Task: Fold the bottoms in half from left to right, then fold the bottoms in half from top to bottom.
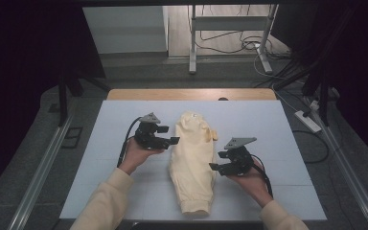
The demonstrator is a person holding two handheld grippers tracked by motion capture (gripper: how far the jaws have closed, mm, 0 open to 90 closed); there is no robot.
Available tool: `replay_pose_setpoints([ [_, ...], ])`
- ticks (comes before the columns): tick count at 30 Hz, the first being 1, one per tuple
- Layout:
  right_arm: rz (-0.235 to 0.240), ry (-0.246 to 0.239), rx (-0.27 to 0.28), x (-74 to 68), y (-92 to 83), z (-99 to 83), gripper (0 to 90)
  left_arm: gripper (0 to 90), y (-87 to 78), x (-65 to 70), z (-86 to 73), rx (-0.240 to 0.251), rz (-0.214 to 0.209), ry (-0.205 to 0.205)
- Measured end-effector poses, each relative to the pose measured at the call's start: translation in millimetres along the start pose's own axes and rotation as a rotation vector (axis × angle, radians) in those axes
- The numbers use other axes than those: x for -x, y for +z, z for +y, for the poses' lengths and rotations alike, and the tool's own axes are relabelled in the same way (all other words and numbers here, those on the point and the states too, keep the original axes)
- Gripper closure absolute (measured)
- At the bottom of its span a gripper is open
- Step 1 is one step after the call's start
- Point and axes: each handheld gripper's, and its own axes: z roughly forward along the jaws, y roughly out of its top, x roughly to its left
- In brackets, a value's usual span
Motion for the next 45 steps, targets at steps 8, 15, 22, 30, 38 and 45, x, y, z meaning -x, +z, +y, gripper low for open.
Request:
replay_pose_setpoints([
  [8, -0.020, 0.004, 0.017, 5.4, 0.0, 6.3, 37.4, 26.0, 3.3, -0.6, 0.0, -0.007, -0.005, 0.004],
  [15, -0.041, 0.021, 0.026, 16.9, 0.5, 12.8, 37.4, 25.9, 8.2, -1.0, -0.2, -0.020, -0.008, 0.007],
  [22, -0.052, 0.036, 0.032, 29.2, 6.5, 23.2, 37.3, 25.8, 8.9, -2.5, -0.4, -0.014, -0.003, 0.000],
  [30, -0.066, 0.057, 0.034, 42.5, 15.2, 33.6, 37.1, 25.8, 17.2, -5.2, -0.9, -0.031, 0.008, 0.005],
  [38, -0.075, 0.077, 0.037, 52.9, 17.3, 39.8, 37.0, 25.8, 23.5, -11.7, 0.3, -0.044, 0.018, -0.002],
  [45, -0.063, 0.087, 0.040, 59.9, 28.9, 54.2, 37.0, 25.8, 37.0, -20.1, 8.9, -0.064, 0.026, -0.007],
])
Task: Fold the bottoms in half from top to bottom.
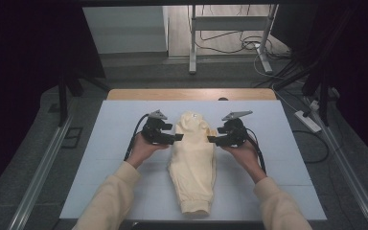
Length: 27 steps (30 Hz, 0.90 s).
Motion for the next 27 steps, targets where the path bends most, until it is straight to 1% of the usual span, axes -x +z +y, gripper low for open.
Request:
replay_pose_setpoints([
  [3, -0.010, -0.009, -0.019, 1.7, 8.5, 6.9, 37.0, 25.8, 6.2, -6.3, 4.5, -0.012, 0.015, -0.003],
  [7, -0.015, 0.009, -0.025, 7.9, 19.3, 16.2, 37.0, 25.7, 12.3, -14.8, 10.9, -0.030, 0.033, 0.006],
  [11, -0.027, 0.013, -0.038, 13.0, 29.8, 23.8, 37.0, 25.4, 15.0, -22.7, 16.5, -0.023, 0.047, -0.008],
  [16, -0.041, 0.019, -0.070, 20.8, 40.5, 29.1, 36.8, 25.0, 20.8, -31.8, 18.5, -0.041, 0.069, -0.022],
  [17, -0.045, 0.023, -0.071, 22.5, 43.0, 29.8, 36.8, 25.0, 21.9, -32.9, 18.5, -0.037, 0.073, -0.030],
  [20, -0.034, 0.052, -0.061, 26.1, 46.5, 31.4, 36.8, 24.6, 27.5, -38.0, 19.6, -0.030, 0.079, -0.057],
  [22, -0.039, 0.059, -0.055, 28.1, 50.1, 32.7, 36.9, 24.6, 30.9, -39.7, 20.6, -0.035, 0.077, -0.060],
  [24, -0.044, 0.063, -0.061, 29.7, 53.5, 33.4, 36.8, 23.8, 34.6, -41.0, 21.5, -0.042, 0.069, -0.051],
  [27, -0.061, 0.064, -0.075, 32.4, 59.5, 33.9, 36.9, 23.7, 41.3, -44.4, 20.9, -0.063, 0.077, -0.058],
])
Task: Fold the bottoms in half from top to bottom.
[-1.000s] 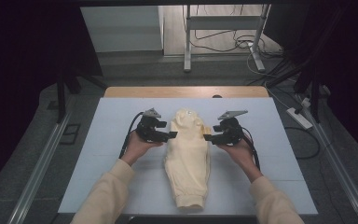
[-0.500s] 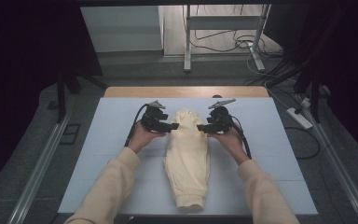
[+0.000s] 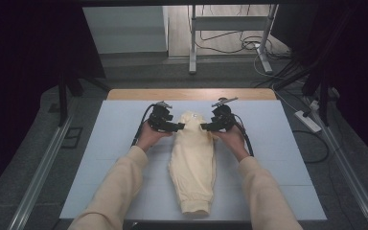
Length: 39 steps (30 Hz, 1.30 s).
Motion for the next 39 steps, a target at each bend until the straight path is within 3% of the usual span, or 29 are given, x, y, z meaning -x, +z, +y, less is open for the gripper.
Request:
replay_pose_setpoints([
  [6, -0.012, -0.005, -0.017, 2.9, 7.3, 2.0, 37.2, 25.2, 13.3, -4.1, -4.1, -0.051, 0.028, -0.007],
  [15, -0.004, 0.000, -0.085, 10.1, 21.1, -5.9, 39.1, 31.8, 25.2, -2.5, -6.7, -0.094, -0.004, -0.014],
  [19, 0.011, 0.006, -0.086, 10.9, 23.4, -8.1, 40.5, 33.8, 26.9, -2.3, -7.5, -0.090, -0.015, -0.022],
  [23, 0.018, -0.013, -0.091, 9.7, 24.1, -7.8, 41.2, 45.1, 28.3, -0.5, -7.5, -0.085, -0.053, -0.024],
  [27, 0.039, -0.037, -0.099, 6.0, 24.6, -7.1, 52.6, 55.3, 29.5, 3.2, -6.9, -0.090, -0.066, -0.021],
  [32, 0.084, -0.032, -0.104, 4.4, 23.9, -7.5, 67.5, 72.9, 28.9, 4.3, -7.5, -0.101, -0.094, -0.017],
  [35, 0.093, -0.037, -0.107, 4.8, 21.9, -7.7, 75.3, 76.9, 27.4, 8.6, -6.8, -0.098, -0.071, 0.010],
  [39, 0.083, -0.073, -0.102, 3.6, 18.0, -8.0, 78.2, 78.9, 22.7, 11.2, -5.7, -0.081, -0.065, 0.029],
])
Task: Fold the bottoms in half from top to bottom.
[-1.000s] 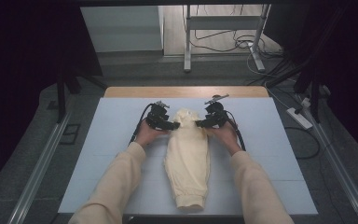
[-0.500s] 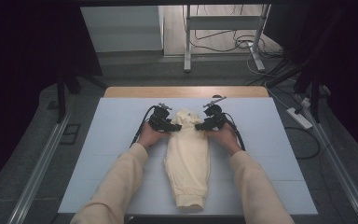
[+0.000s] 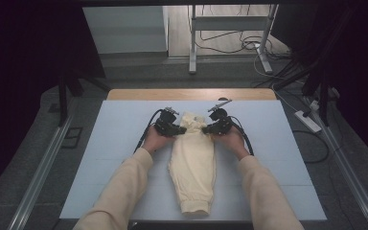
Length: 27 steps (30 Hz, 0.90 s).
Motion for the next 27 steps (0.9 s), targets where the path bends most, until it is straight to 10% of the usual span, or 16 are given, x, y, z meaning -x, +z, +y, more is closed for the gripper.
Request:
replay_pose_setpoints([
  [27, -0.064, -0.089, 0.135, -7.8, -42.3, 16.4, 79.9, 80.0, -47.8, 10.1, 28.0, 0.129, -0.004, 0.086],
])
